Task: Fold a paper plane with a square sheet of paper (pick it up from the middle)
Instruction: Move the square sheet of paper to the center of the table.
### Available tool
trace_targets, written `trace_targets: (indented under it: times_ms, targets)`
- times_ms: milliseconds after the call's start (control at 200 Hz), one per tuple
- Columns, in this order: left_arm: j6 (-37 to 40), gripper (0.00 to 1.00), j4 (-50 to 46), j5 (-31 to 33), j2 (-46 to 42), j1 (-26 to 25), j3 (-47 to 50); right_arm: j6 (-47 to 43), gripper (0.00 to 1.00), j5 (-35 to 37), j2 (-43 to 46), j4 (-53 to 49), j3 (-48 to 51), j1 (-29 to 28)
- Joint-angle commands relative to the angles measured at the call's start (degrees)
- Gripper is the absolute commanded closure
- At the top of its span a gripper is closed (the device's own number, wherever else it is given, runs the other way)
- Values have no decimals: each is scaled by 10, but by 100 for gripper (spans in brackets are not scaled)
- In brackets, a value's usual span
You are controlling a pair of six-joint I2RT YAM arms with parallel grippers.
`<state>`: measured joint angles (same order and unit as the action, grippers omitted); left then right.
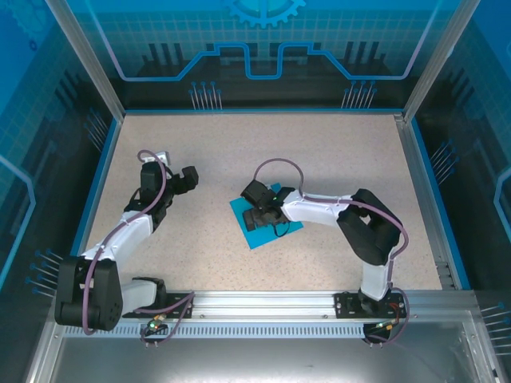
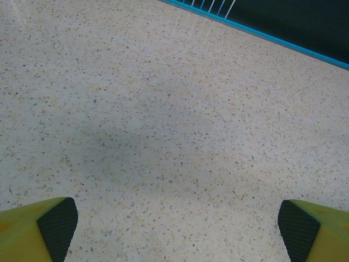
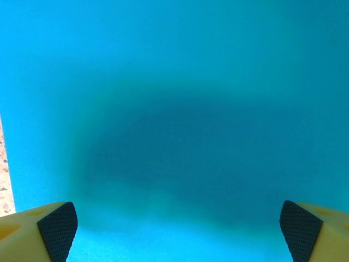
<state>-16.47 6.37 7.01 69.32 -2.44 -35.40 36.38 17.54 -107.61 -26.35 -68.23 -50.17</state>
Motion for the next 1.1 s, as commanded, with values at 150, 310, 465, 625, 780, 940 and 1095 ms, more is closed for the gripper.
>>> trace_targets:
  times_ms: [150, 310, 465, 625, 780, 940, 1095]
  targets:
    - [-1, 2, 15, -2, 18, -4, 2, 53, 1, -32, -30, 27, 2, 48]
    - [0, 2, 13, 0, 27, -4, -3, 109, 1, -5, -19, -7, 31, 75]
    - [-1, 1, 4, 6, 32, -4, -9, 215, 1, 50, 17, -93, 73, 81]
    - [-6, 2, -4, 6, 33, -4, -12, 287, 1, 30, 50, -115, 102, 63]
    - [-9, 1, -9, 8, 30, -4, -14, 277, 1, -20, 82, -101, 83, 52]
    - [-11, 2, -12, 7, 29, -4, -15, 117, 1, 5, 72, -129, 9, 64]
    - [-12, 2, -12, 6, 33, -4, -16, -24, 4, -58, 11, -113, -48, 67]
